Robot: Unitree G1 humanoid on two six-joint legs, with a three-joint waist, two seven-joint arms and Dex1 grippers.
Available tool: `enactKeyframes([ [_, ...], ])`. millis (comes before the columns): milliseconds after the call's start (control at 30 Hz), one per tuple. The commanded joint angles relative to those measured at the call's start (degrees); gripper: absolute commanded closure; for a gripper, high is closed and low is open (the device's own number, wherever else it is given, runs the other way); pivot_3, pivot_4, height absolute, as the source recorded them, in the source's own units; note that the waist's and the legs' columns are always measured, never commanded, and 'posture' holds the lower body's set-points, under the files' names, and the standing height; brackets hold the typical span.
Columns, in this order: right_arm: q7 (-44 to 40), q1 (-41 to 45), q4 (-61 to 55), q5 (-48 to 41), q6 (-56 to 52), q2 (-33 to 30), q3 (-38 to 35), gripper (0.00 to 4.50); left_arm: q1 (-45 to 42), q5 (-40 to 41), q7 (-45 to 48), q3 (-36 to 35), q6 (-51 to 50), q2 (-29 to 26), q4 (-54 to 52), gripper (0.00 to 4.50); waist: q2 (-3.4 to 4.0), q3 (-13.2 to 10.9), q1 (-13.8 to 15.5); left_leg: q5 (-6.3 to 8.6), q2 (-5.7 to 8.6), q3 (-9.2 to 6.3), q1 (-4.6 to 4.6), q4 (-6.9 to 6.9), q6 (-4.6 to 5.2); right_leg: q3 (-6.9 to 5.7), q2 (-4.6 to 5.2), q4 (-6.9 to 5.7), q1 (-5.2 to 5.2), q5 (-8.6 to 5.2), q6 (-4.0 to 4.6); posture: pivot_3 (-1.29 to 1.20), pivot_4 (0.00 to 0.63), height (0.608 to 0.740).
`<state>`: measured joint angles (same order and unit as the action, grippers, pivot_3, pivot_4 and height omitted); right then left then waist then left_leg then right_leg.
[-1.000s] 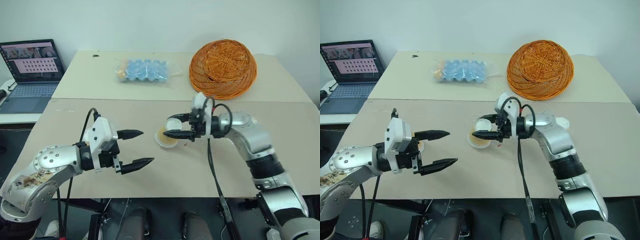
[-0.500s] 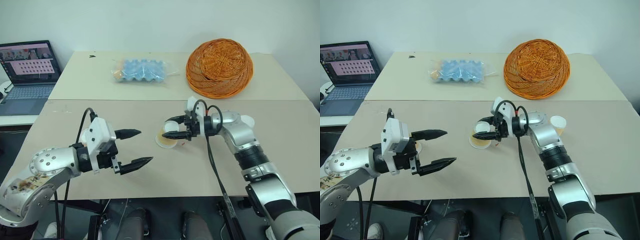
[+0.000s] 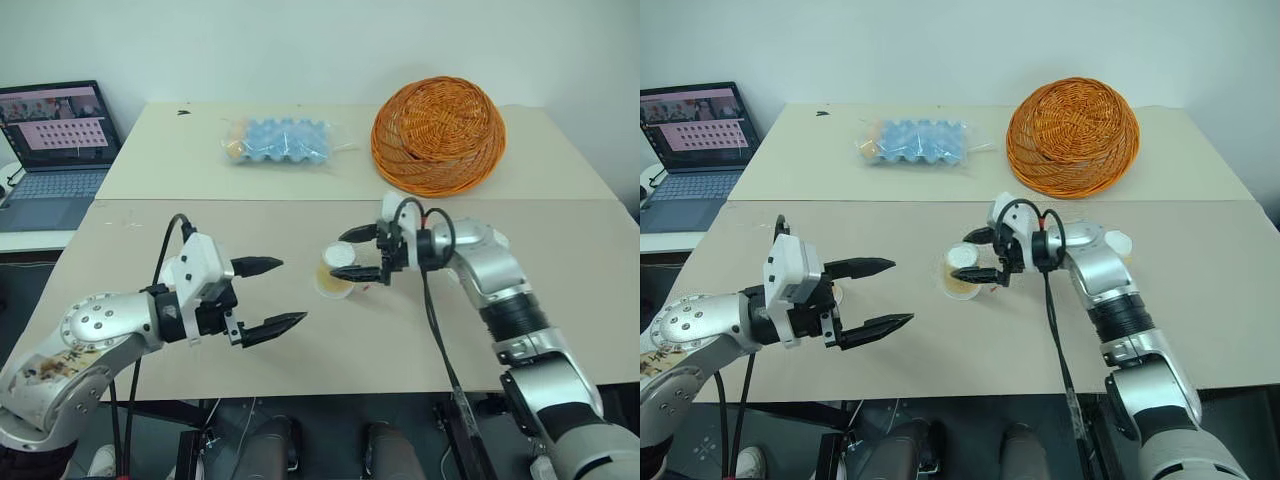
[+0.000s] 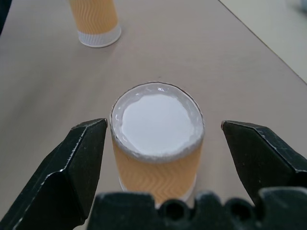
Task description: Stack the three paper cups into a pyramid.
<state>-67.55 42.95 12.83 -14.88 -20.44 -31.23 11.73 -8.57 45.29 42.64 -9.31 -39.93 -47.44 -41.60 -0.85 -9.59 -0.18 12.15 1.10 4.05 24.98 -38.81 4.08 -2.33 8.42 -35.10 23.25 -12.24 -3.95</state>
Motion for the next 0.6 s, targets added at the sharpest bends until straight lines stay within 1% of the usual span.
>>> enactKeyframes([
  [33,-0.50,-4.03,-7.49,-2.18,-2.59,-3.84,-3.51,0.06,-1.22,0.13,0.57,0.21,1.18,0.33,0.15,0.00,0.00,0.00,0.12,0.00,-0.01,0.00,0.00,0.00,0.00,0.00,0.00,0.00,-0.01,0.00,0.00,0.00,0.150,0.726],
  [133,0.87,-9.11,-13.38,-2.86,-5.11,-7.68,-6.38,0.06,-1.60,-0.38,0.90,0.81,1.49,0.50,0.43,0.00,0.00,0.00,0.22,0.01,-0.02,0.02,0.00,0.00,0.02,0.01,0.00,0.00,-0.02,0.00,0.00,0.00,0.150,0.726],
  [200,3.67,-15.09,-20.21,-4.39,-8.66,-11.07,-11.51,0.06,-1.72,-0.48,0.89,1.01,1.47,0.66,0.37,0.00,0.00,0.00,0.54,0.01,-0.02,0.02,0.01,0.00,0.03,0.02,0.01,0.00,-0.02,0.00,0.00,0.00,0.150,0.726],
  [267,6.42,-19.60,-25.63,-5.56,-11.50,-12.89,-15.30,0.06,-1.66,-0.40,0.83,0.97,1.44,0.78,0.28,0.00,-0.01,0.00,0.91,0.04,-0.03,0.02,0.03,-0.01,0.06,0.01,0.03,0.03,-0.03,-0.01,-0.01,0.00,0.150,0.726],
  [300,8.92,-22.58,-29.44,-6.53,-14.15,-13.26,-18.47,0.06,-1.65,-0.43,0.80,0.98,1.47,0.82,0.33,0.00,-0.01,0.00,0.92,0.04,-0.03,0.03,0.05,-0.01,0.07,0.02,0.04,0.03,-0.02,-0.01,-0.01,0.00,0.150,0.726],
  [367,12.76,-27.25,-35.76,-8.41,-18.51,-13.54,-23.48,0.06,-1.71,-0.54,0.77,1.04,1.54,0.90,0.52,0.00,-0.01,0.00,0.99,0.06,-0.05,0.02,0.06,-0.02,0.10,0.02,0.05,0.03,-0.02,-0.01,-0.01,0.00,0.150,0.726],
  [467,19.26,-35.16,-47.76,-12.90,-26.91,-11.89,-32.36,0.06,-2.50,-0.71,0.86,1.44,1.55,1.03,1.29,0.00,-0.01,0.00,1.04,0.34,-0.08,0.01,0.05,-0.02,0.25,0.03,0.06,0.02,-0.04,0.00,-0.01,0.00,0.150,0.726],
  [600,25.31,-40.84,-55.99,-17.17,-33.65,-10.04,-38.27,0.06,-3.83,-0.70,1.47,2.05,1.47,1.06,2.32,0.00,-0.02,0.01,0.97,0.49,-0.10,0.00,0.05,-0.05,0.02,0.02,0.05,0.01,-0.03,0.01,0.00,0.00,0.150,0.726],
])
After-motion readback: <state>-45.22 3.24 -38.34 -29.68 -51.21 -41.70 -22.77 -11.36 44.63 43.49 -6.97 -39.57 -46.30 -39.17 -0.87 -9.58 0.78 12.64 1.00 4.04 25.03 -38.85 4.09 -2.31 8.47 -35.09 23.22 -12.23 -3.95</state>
